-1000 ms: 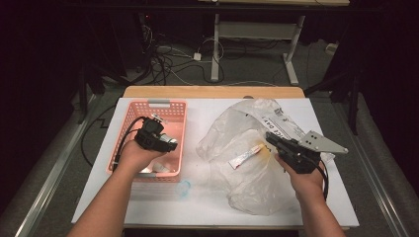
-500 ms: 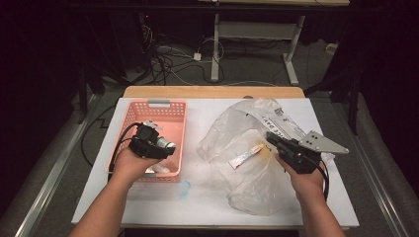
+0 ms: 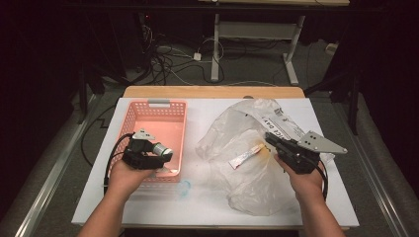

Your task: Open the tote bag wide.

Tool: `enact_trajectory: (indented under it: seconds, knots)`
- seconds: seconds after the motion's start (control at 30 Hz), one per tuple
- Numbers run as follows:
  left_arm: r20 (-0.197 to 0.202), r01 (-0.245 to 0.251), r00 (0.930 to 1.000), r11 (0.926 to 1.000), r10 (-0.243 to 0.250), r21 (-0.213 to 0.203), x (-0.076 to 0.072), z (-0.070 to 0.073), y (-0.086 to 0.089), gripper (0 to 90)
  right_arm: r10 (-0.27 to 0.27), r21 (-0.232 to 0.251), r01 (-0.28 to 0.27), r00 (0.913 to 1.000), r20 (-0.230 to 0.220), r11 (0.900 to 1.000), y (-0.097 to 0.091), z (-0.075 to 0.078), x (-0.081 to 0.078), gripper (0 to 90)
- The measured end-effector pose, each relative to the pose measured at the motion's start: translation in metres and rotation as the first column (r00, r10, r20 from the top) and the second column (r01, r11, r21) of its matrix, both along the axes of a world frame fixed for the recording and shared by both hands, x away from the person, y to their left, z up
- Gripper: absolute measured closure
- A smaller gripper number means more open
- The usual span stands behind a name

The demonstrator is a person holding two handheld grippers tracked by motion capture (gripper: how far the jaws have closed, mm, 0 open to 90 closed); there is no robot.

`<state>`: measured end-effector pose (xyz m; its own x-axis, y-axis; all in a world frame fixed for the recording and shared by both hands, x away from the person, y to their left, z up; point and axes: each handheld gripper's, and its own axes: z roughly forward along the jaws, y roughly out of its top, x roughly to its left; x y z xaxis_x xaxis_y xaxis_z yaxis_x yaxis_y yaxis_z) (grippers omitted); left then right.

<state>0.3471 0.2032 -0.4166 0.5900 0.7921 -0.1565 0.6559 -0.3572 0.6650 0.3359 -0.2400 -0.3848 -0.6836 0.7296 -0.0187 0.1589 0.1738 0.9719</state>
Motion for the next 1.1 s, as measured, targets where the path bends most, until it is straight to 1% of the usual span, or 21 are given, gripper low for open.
enact_trajectory:
  seconds: [0.1,0.2,0.27,0.4,0.47,0.57,0.67,0.77,0.9,0.97,1.1]
  knots:
    - [0.021,-0.004,0.9998,0.9992,0.005,-0.039,-0.005,-0.004,0.002,34.9,0.001,0.0,-0.001,1.0,-0.001,1.0,0.0,0.0,0.0,90.0]
    - [0.05,-0.013,0.9986,0.9991,0.015,-0.039,-0.01,-0.006,0.002,34.9,0.0,0.0,0.0,1.0,-0.005,1.0,0.0,-0.001,0.0,90.0]
    - [0.063,-0.012,0.9979,0.9987,0.015,-0.05,-0.013,-0.006,0.001,34.9,0.0,0.0,0.0,1.0,-0.005,1.0,0.0,-0.001,0.0,90.0]
    - [0.09,-0.008,0.9959,0.9992,0.011,-0.04,-0.018,-0.008,-0.001,34.9,0.0,-0.006,0.0,1.0,-0.009,1.0,0.001,-0.002,0.0,90.0]
    - [0.098,-0.007,0.9951,0.9991,0.011,-0.042,-0.02,-0.008,-0.001,34.9,0.0,-0.007,0.0,1.0,-0.007,1.0,0.001,-0.002,0.001,90.0]
    - [0.112,-0.006,0.9936,0.9984,0.013,-0.057,-0.024,-0.009,-0.001,34.9,0.001,-0.005,-0.001,1.0,-0.007,1.0,0.002,-0.003,0.0,90.0]
    - [0.134,0.002,0.991,0.9985,0.006,-0.055,-0.028,-0.009,-0.003,35.0,0.003,-0.005,-0.003,1.0,-0.009,1.0,0.002,-0.003,0.0,90.0]
    - [0.146,0.003,0.9893,0.9968,0.008,-0.08,-0.031,-0.008,-0.004,34.9,0.001,-0.005,-0.001,1.0,-0.009,1.0,0.002,-0.002,-0.001,90.0]
    - [0.156,0.021,0.9878,0.9944,-0.004,-0.104,-0.034,-0.004,-0.007,34.9,0.004,-0.001,-0.004,1.0,-0.001,1.0,0.001,-0.001,-0.001,90.0]
    - [0.16,0.033,0.9871,0.9926,-0.014,-0.117,-0.036,-0.003,-0.009,34.9,0.003,0.0,-0.003,1.0,-0.006,1.0,0.001,-0.002,-0.001,90.0]
    - [0.169,0.064,0.9848,0.99,-0.042,-0.126,-0.041,0.001,-0.016,34.9,0.003,-0.002,-0.003,1.0,-0.004,1.0,0.001,-0.001,-0.001,90.0]
